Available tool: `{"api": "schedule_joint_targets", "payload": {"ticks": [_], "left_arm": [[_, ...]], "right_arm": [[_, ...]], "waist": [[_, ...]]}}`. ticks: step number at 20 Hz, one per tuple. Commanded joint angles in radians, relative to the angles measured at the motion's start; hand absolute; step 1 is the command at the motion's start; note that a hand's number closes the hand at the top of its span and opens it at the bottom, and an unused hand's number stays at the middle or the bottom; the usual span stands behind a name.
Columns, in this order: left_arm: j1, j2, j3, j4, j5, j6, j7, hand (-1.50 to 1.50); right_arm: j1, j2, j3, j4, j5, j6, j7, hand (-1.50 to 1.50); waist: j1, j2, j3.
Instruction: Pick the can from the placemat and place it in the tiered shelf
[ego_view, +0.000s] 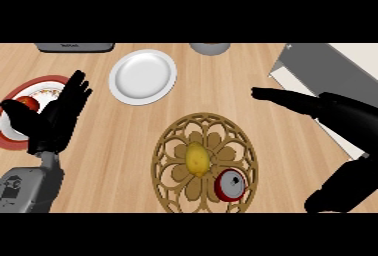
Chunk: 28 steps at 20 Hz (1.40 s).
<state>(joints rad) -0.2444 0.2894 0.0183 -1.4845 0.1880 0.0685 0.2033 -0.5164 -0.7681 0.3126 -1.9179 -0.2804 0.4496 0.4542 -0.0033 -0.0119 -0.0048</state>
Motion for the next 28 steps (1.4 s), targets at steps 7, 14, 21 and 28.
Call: {"api": "schedule_joint_targets", "payload": {"ticks": [7, 14, 21, 28], "left_arm": [[0.013, -0.006, 0.006, -0.01, -0.02, -0.002, -0.016, 0.0], [0.006, -0.018, 0.017, -0.01, -0.002, -0.024, -0.005, 0.0], [0.008, -0.013, 0.033, -0.064, 0.009, -0.021, 0.052, 0.0], [0.091, -0.041, -0.004, -0.104, -0.043, -0.013, 0.023, 0.0]], "right_arm": [[-0.133, 0.183, 0.326, -0.175, 0.305, -0.042, 0.461, -1.5], [-0.121, 0.259, 0.465, -0.153, 0.43, 0.03, 0.604, -1.5], [-0.1, 0.299, 0.546, -0.1, 0.537, 0.056, 0.638, -1.5], [-0.031, 0.317, 0.581, -0.088, 0.625, 0.082, 0.614, -1.5]], "waist": [[0.011, 0.009, 0.003], [0.003, 0.008, 0.004], [0.007, 0.008, 0.004], [0.01, 0.009, 0.004]]}}
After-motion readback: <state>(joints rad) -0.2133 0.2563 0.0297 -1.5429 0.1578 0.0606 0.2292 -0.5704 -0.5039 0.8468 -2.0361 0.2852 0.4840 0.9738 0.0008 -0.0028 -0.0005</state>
